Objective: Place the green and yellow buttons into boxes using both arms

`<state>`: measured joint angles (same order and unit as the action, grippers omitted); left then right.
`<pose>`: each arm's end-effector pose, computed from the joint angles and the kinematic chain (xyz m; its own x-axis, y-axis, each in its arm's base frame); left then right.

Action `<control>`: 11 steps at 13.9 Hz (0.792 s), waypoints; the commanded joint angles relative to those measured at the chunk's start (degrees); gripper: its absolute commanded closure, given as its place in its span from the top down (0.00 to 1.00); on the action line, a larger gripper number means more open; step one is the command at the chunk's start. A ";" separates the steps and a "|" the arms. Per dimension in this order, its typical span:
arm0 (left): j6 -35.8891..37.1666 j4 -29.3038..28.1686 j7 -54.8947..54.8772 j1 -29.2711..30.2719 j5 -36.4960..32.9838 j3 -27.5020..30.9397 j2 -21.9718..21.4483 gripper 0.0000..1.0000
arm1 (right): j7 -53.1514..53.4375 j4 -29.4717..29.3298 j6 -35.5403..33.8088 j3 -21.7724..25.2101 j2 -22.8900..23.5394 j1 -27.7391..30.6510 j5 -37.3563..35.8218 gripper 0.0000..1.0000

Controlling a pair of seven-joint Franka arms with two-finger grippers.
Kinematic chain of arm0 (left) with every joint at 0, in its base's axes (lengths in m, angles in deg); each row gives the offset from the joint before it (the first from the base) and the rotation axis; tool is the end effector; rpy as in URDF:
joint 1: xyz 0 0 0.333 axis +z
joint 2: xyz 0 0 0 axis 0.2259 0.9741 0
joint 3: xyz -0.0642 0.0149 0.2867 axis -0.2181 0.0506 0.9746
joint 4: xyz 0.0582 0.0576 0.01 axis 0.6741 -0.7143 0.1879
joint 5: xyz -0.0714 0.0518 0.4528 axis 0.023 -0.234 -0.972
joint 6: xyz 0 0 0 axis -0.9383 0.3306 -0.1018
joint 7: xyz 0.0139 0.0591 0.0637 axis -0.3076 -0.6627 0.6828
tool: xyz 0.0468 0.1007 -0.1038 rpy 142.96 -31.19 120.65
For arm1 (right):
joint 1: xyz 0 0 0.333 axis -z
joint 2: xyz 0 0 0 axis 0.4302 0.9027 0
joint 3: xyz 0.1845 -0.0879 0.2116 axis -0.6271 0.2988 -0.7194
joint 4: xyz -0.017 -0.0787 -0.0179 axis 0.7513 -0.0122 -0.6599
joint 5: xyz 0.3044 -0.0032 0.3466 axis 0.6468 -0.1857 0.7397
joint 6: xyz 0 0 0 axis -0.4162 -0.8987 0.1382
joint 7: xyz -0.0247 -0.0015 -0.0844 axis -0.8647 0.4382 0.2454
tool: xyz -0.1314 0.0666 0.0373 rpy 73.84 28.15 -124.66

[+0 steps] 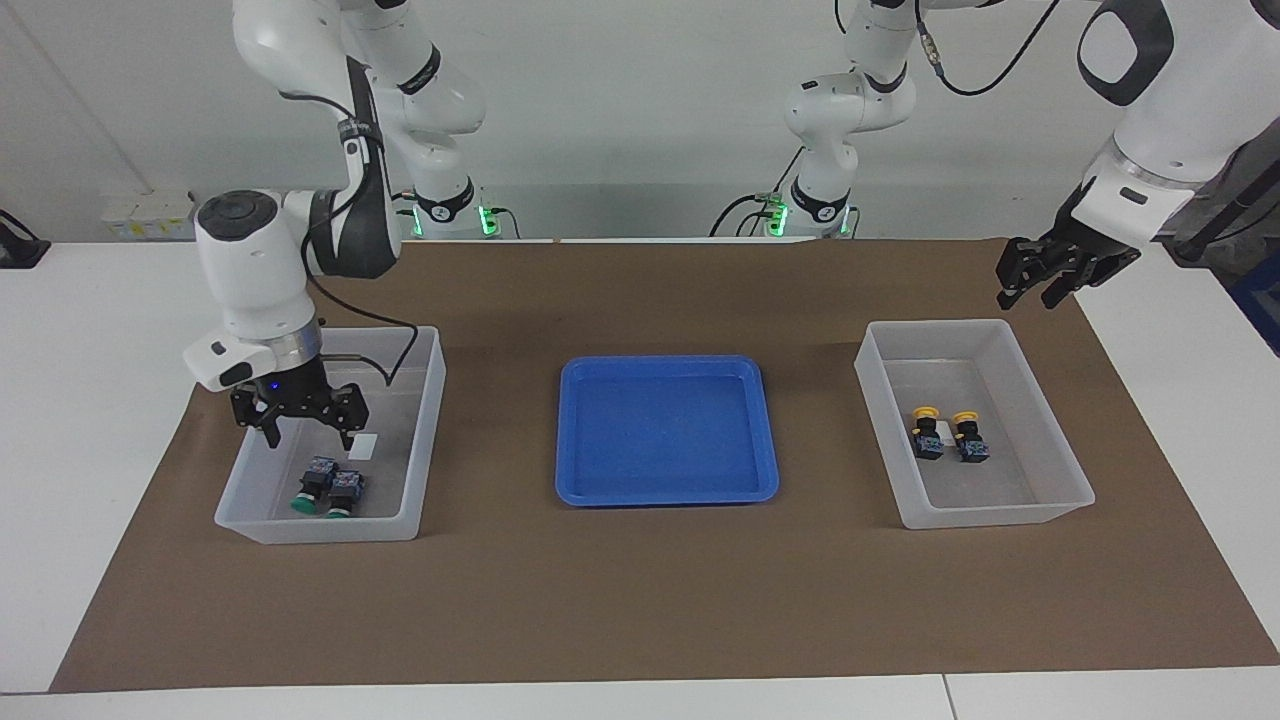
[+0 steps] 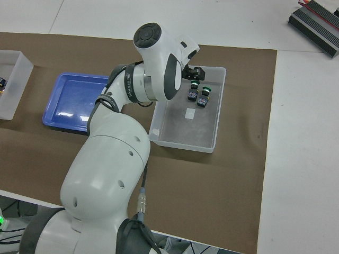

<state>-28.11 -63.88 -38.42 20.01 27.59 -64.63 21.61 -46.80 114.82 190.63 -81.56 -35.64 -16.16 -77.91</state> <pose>0.6618 -0.0020 0.5577 0.9992 -0.0368 -0.0133 -0.0365 -0.9991 0.0233 0.6844 -0.0091 0.3542 0.9781 0.0172 0.2076 -0.0095 -0.9919 0.1268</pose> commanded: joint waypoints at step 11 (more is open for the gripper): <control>4.26 11.68 0.43 -2.47 -0.10 0.17 10.14 0.60 | 1.23 -6.45 -22.40 -3.16 -9.68 -3.08 9.91 1.00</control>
<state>-27.36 -56.26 -38.42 18.60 27.63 -64.97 30.18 -46.39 107.97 168.13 -84.43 -45.31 -19.86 -69.44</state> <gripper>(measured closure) 0.414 0.000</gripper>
